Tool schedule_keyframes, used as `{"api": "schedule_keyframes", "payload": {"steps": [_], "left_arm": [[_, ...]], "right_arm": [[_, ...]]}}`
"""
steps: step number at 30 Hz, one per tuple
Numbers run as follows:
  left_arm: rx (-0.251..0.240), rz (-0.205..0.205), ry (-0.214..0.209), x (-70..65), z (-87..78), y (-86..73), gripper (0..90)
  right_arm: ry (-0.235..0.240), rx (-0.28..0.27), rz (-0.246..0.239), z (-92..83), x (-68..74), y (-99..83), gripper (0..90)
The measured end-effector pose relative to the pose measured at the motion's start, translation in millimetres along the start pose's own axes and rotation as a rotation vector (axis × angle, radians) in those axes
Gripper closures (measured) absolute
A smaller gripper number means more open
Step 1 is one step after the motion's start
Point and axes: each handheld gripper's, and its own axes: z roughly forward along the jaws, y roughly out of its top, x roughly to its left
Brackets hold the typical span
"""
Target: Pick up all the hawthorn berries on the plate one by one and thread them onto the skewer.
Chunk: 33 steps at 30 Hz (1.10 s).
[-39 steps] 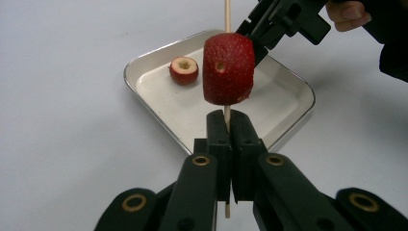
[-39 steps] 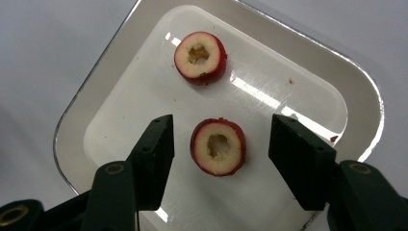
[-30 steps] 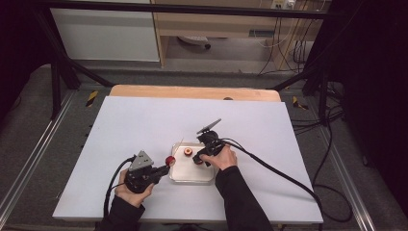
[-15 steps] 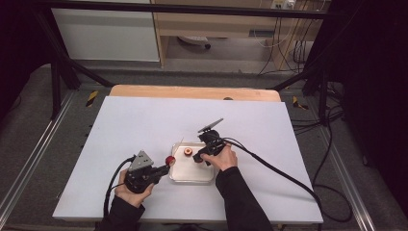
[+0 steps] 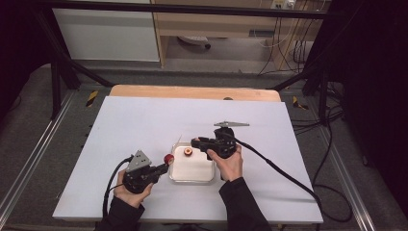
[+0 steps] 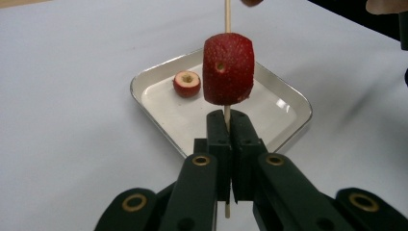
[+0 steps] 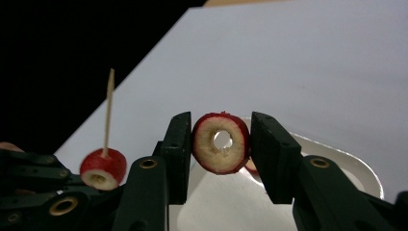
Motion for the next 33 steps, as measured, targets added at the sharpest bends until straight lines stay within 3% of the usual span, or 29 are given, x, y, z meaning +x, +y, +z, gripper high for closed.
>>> {"api": "schedule_keyframes", "payload": {"steps": [8, 17, 20, 28, 33], "left_arm": [[-0.021, -0.013, -0.003, -3.4, -2.6, 1.5, 88.2], [-0.031, -0.047, -0.031, -11.6, -1.4, 3.4, 88.1], [-0.034, -0.047, -0.037, -13.1, -1.6, 4.3, 88.1], [-0.031, -0.046, -0.054, -16.9, 1.0, 5.8, 88.1], [-0.029, -0.044, -0.061, -18.8, 2.7, 6.1, 88.2]], "right_arm": [[0.036, -0.246, 0.033, -5.8, 2.1, -7.2, 60.9], [0.085, -0.516, 0.065, -3.1, 14.6, -15.6, 60.9], [0.109, -0.560, 0.084, -1.5, 17.4, -18.8, 61.0], [0.154, -0.650, 0.072, 2.9, 21.4, -27.9, 61.0], [0.168, -0.663, 0.068, 3.3, 22.5, -29.7, 61.1]]}}
